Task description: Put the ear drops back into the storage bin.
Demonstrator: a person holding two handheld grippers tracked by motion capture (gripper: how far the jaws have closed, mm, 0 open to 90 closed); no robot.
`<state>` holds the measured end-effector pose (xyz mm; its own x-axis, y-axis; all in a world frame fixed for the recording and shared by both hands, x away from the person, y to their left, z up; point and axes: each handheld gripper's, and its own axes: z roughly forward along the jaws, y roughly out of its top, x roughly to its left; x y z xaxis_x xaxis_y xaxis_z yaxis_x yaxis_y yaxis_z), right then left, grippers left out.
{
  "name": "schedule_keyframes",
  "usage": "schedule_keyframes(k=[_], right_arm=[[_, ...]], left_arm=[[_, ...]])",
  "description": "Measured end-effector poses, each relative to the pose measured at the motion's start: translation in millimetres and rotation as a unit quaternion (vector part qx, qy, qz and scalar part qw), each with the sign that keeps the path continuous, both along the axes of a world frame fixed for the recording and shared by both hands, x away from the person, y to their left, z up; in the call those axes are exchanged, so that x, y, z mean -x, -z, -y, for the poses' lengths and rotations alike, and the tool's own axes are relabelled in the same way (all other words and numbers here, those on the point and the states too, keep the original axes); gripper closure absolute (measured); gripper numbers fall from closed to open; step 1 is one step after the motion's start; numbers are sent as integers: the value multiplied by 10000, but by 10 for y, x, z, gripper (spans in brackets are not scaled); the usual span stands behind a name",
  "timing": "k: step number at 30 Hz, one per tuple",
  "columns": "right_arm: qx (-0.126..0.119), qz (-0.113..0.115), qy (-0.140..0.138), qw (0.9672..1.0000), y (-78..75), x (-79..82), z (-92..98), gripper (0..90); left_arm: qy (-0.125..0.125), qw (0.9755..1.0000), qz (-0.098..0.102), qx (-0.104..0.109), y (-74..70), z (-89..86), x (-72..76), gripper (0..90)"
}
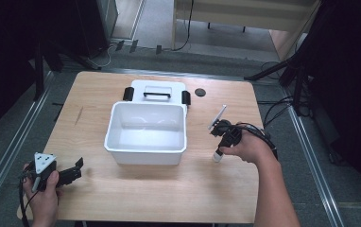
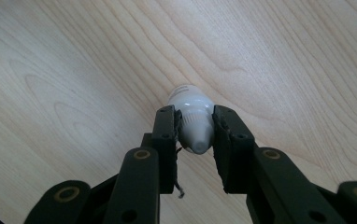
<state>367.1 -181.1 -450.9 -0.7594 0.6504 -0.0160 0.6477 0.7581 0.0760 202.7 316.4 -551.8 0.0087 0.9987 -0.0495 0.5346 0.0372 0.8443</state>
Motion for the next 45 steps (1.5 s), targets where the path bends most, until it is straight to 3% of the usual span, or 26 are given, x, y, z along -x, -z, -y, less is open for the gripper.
schedule_keyframes(k=[5,12,20,22,29,38,45], right_arm=[[-9,-19,-19,10000,-46,0,21,722],[-61,25,-178,9998,-244,40,-30,722],[-139,17,-195,9997,-518,80,-159,722],[-215,9,-193,9996,-659,83,-206,722],[-188,-2,-221,9996,-891,98,-292,722],[-358,35,-322,9988,-1210,136,-485,722],[-283,11,-455,9986,-1373,161,-653,723]], left_arm=[[-9,10000,8,-16,1,3,-1,0],[17,10000,15,-77,-1,17,3,0],[-61,9998,76,-181,-4,33,18,0],[-134,9994,189,-238,-4,43,28,0],[-181,9985,415,-318,-8,56,45,0],[-172,9978,458,-451,-10,81,46,0],[-160,9979,451,-432,-9,80,42,0]])
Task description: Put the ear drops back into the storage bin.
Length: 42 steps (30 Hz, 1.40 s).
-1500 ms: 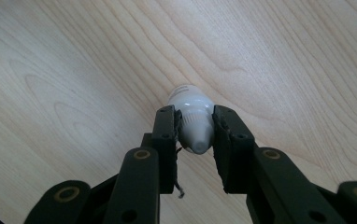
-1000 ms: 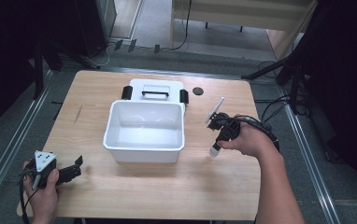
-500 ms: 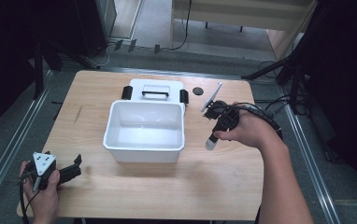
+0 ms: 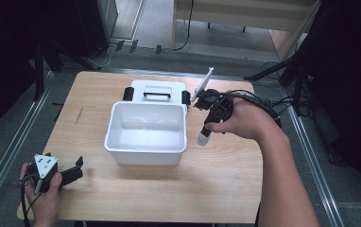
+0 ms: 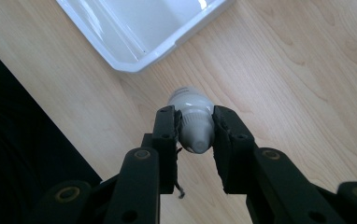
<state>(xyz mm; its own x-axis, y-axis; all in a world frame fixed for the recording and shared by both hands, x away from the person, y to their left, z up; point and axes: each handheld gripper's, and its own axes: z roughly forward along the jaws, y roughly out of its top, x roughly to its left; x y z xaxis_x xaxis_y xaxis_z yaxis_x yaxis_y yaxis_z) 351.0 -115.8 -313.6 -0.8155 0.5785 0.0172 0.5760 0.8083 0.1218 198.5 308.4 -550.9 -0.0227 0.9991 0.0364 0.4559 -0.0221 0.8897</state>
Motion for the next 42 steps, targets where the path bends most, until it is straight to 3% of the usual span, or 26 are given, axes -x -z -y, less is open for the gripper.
schedule_keyframes(k=[7,16,29,42], right_arm=[[-30,38,-111,9999,-139,4,-133,723],[-102,64,-285,9995,-169,10,-311,723],[-58,-16,-652,9979,5,8,-615,723],[37,-115,-797,9967,259,-2,-720,723]], left_arm=[[49,10000,-75,-20,0,-1,-11,0],[59,9999,-96,-5,0,-1,-16,0],[65,9999,-97,13,2,1,-22,0],[89,9999,-136,-54,1,11,-24,0]])
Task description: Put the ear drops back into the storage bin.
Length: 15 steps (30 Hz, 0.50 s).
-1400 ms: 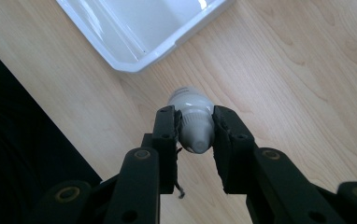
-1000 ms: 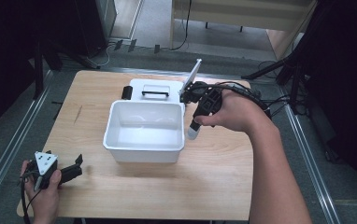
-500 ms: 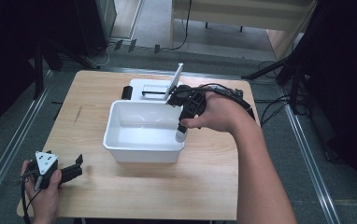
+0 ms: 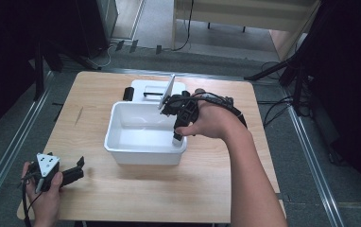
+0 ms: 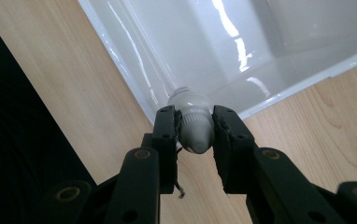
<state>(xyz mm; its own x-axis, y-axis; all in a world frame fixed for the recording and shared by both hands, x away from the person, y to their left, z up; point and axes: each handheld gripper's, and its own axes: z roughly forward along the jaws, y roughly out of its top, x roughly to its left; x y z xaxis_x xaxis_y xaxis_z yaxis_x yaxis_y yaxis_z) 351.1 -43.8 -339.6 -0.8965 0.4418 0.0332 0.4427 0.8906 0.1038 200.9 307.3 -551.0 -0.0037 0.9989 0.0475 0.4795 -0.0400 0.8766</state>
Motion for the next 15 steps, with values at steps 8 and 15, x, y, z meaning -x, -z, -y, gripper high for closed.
schedule_keyframes(k=[8,15], right_arm=[[-16,-89,-54,9999,163,-8,-44,723],[34,-134,-142,9998,302,-25,-84,723]], left_arm=[[10,10000,-13,-11,0,0,-3,0],[12,10000,-16,5,0,-1,-6,0]])
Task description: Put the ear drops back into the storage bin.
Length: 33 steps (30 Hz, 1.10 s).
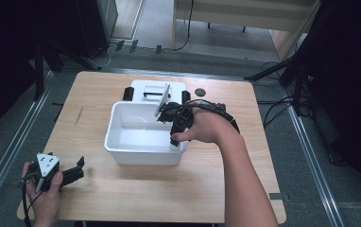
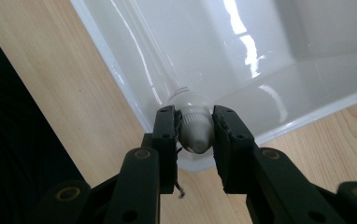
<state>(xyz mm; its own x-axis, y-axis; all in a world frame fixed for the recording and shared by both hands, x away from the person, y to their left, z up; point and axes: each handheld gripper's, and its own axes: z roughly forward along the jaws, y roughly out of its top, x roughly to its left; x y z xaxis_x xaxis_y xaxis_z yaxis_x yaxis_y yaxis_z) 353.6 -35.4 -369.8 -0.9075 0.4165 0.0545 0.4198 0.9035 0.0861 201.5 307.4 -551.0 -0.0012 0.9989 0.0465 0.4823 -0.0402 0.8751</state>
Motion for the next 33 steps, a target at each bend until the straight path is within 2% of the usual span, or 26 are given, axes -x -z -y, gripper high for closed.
schedule_keyframes(k=[10,12,18,33], right_arm=[[115,7,-107,9999,165,-10,-45,723],[204,74,-189,9996,238,-14,-71,723],[270,129,-294,9991,319,-12,-117,723],[496,158,-405,9978,550,-11,-192,721]], left_arm=[[11,10000,-4,19,1,-2,-3,0],[12,10000,-7,15,1,-1,-3,0],[10,10000,3,7,3,-1,-7,0],[4,10000,-29,19,3,1,-8,0]])
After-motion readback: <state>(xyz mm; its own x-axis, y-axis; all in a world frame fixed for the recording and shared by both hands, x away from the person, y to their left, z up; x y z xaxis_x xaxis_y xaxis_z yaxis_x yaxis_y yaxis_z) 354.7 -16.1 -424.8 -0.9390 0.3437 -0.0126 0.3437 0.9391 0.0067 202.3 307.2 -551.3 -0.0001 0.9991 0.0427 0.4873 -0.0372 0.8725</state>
